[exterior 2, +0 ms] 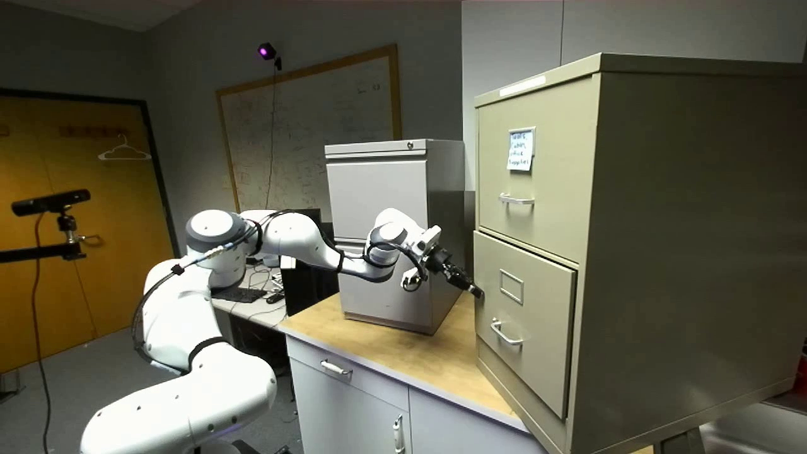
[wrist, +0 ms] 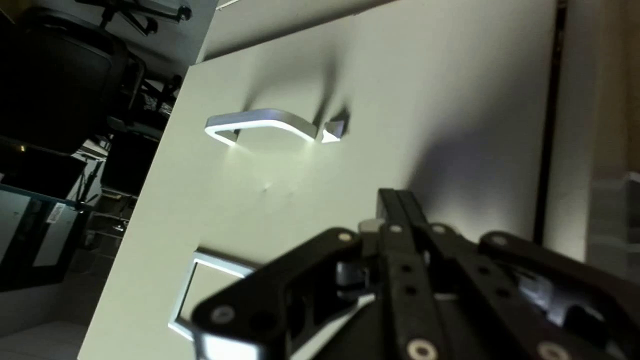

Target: Close the bottom drawer of the right cabinet

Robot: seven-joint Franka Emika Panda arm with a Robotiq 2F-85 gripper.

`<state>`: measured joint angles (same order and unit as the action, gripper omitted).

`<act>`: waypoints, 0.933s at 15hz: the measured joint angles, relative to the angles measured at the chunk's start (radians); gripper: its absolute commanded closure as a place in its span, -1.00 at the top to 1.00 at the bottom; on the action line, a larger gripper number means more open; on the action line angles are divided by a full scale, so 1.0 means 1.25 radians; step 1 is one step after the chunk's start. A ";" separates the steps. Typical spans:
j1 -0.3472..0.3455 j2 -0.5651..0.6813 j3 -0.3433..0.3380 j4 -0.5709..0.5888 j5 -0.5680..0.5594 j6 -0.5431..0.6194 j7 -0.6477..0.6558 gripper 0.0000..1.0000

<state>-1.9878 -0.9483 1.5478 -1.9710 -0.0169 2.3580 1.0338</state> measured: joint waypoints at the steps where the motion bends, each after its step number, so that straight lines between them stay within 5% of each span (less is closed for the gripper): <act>1: -0.006 -0.007 0.002 0.006 0.007 -0.001 0.010 -1.00; 14: -0.021 -0.052 0.003 0.027 0.036 -0.022 0.071 -1.00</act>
<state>-2.0142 -1.0133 1.5517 -1.9378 0.0286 2.3300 1.1227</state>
